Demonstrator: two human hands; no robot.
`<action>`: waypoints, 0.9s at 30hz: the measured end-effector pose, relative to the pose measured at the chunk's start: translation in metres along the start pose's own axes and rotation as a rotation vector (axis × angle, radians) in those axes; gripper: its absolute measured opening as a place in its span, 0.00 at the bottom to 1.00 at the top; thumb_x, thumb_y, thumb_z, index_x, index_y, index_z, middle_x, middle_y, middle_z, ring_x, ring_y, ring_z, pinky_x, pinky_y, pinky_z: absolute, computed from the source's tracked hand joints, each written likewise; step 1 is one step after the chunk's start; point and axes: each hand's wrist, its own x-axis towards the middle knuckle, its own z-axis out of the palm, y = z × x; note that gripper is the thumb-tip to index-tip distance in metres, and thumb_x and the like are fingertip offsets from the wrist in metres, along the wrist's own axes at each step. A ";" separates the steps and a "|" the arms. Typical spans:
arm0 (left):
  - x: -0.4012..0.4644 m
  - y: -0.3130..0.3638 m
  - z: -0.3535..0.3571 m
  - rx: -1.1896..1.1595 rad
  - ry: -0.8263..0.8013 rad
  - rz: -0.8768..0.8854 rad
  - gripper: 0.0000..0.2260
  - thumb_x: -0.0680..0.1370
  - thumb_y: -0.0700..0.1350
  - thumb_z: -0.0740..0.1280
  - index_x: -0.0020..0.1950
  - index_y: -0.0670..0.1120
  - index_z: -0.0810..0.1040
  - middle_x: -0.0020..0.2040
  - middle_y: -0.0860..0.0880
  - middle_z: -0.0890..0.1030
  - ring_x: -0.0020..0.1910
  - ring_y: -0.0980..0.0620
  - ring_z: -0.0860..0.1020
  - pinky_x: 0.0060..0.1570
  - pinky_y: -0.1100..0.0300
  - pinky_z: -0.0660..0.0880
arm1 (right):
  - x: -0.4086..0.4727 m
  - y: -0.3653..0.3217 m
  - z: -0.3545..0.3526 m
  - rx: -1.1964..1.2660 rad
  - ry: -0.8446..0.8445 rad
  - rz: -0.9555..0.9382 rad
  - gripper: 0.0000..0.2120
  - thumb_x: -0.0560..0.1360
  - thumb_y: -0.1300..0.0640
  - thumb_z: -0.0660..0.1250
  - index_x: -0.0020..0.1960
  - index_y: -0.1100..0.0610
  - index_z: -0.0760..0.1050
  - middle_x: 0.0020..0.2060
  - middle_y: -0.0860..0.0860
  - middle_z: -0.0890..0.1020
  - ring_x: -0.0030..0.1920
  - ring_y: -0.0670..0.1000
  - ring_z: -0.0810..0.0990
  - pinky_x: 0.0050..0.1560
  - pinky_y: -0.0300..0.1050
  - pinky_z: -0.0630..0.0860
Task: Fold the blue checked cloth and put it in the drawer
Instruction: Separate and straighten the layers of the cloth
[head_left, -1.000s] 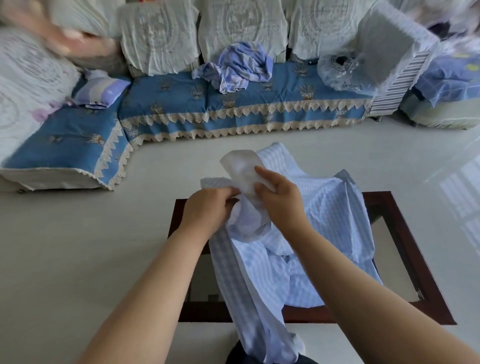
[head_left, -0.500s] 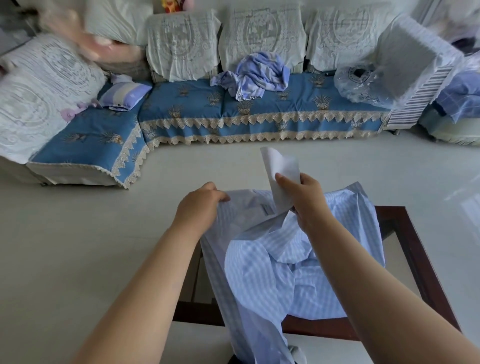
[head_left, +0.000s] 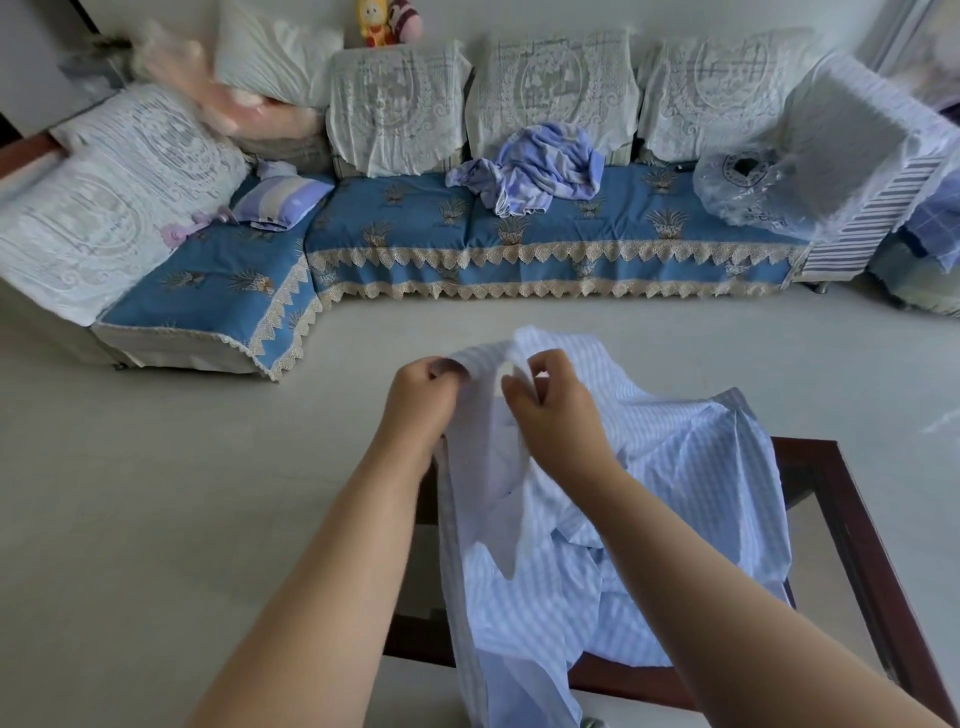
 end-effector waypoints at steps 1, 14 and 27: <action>-0.006 0.001 0.008 -0.011 -0.014 -0.003 0.18 0.76 0.54 0.61 0.39 0.41 0.80 0.38 0.43 0.82 0.40 0.45 0.80 0.42 0.51 0.76 | -0.004 -0.001 0.005 -0.047 -0.033 -0.026 0.08 0.78 0.51 0.61 0.47 0.54 0.64 0.28 0.46 0.70 0.28 0.48 0.69 0.32 0.45 0.65; -0.025 0.008 0.007 0.351 -0.030 0.407 0.10 0.77 0.49 0.66 0.37 0.47 0.78 0.31 0.52 0.78 0.32 0.55 0.75 0.34 0.60 0.69 | -0.010 -0.008 0.004 0.097 0.152 -0.225 0.14 0.75 0.55 0.63 0.32 0.59 0.70 0.47 0.43 0.72 0.41 0.40 0.74 0.38 0.44 0.76; -0.010 0.008 -0.006 0.060 0.116 0.165 0.04 0.72 0.46 0.70 0.41 0.47 0.83 0.38 0.52 0.83 0.38 0.54 0.79 0.41 0.60 0.74 | 0.002 -0.022 -0.019 -0.101 -0.408 -0.331 0.10 0.70 0.52 0.74 0.37 0.56 0.76 0.38 0.47 0.75 0.36 0.45 0.75 0.41 0.39 0.73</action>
